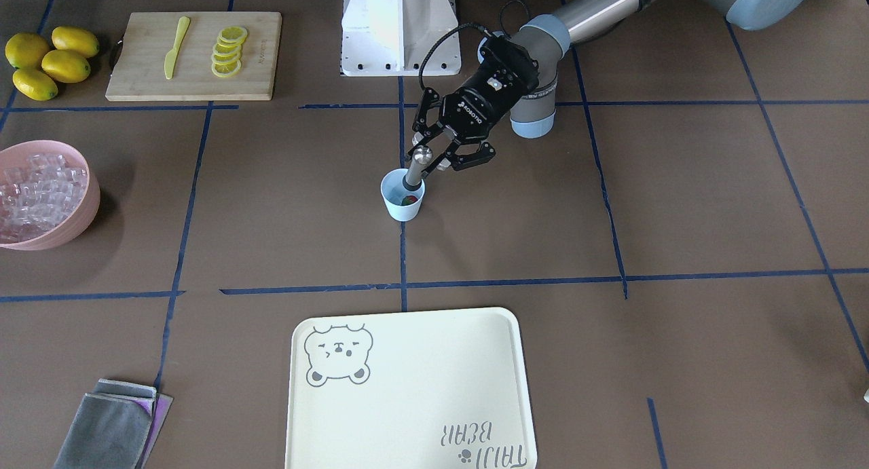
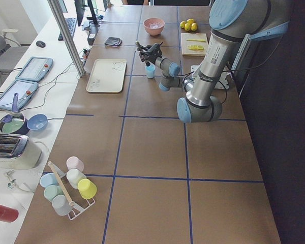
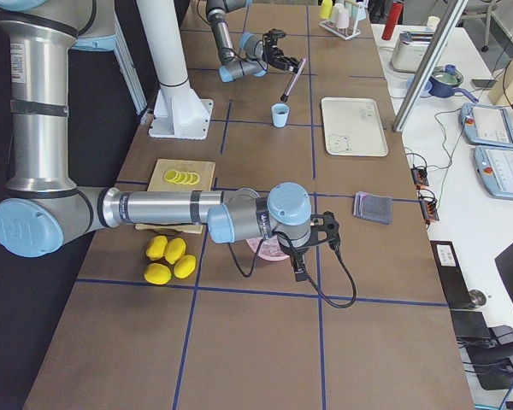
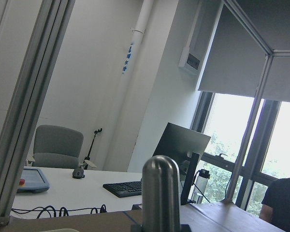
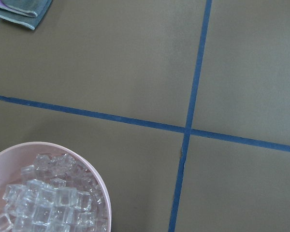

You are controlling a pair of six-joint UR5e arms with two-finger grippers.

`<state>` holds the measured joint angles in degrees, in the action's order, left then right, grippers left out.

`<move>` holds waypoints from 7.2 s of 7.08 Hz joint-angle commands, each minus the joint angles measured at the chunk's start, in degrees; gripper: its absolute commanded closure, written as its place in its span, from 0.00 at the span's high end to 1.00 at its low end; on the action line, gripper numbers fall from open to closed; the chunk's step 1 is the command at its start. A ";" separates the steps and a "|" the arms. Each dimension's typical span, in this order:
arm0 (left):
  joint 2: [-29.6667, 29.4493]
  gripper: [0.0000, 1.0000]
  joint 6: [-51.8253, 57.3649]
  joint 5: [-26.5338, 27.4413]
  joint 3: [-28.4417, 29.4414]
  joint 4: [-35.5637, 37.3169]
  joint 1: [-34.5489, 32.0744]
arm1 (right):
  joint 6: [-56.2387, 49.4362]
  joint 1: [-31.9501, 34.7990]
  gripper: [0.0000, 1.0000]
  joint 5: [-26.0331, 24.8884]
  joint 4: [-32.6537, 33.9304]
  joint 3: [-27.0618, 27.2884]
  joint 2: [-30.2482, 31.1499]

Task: Mash ice and strawberries in cup
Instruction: 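Lower the rod into the cup and press down on strawberry and ice, then lift the rod out of the cup with the left gripper, then carry the rod back and set it down on the table, releasing it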

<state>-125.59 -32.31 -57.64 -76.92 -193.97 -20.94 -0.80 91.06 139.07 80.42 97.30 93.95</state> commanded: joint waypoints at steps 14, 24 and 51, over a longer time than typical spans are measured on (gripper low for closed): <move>-2.29 0.00 -0.12 0.07 7.40 -0.79 2.49 | -0.08 -0.01 0.99 -0.12 0.00 -0.35 -0.26; -0.11 0.00 0.06 -0.19 -5.23 0.17 -0.93 | -0.08 -0.01 0.99 -0.20 0.00 -0.35 -0.44; 40.86 0.00 -7.15 -50.56 -14.84 75.94 -34.43 | 2.38 -1.41 0.99 -2.58 -0.53 0.35 -2.72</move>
<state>-84.63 -39.66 -108.61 -93.27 -117.04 -55.39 1.58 89.65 136.50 79.90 97.58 91.23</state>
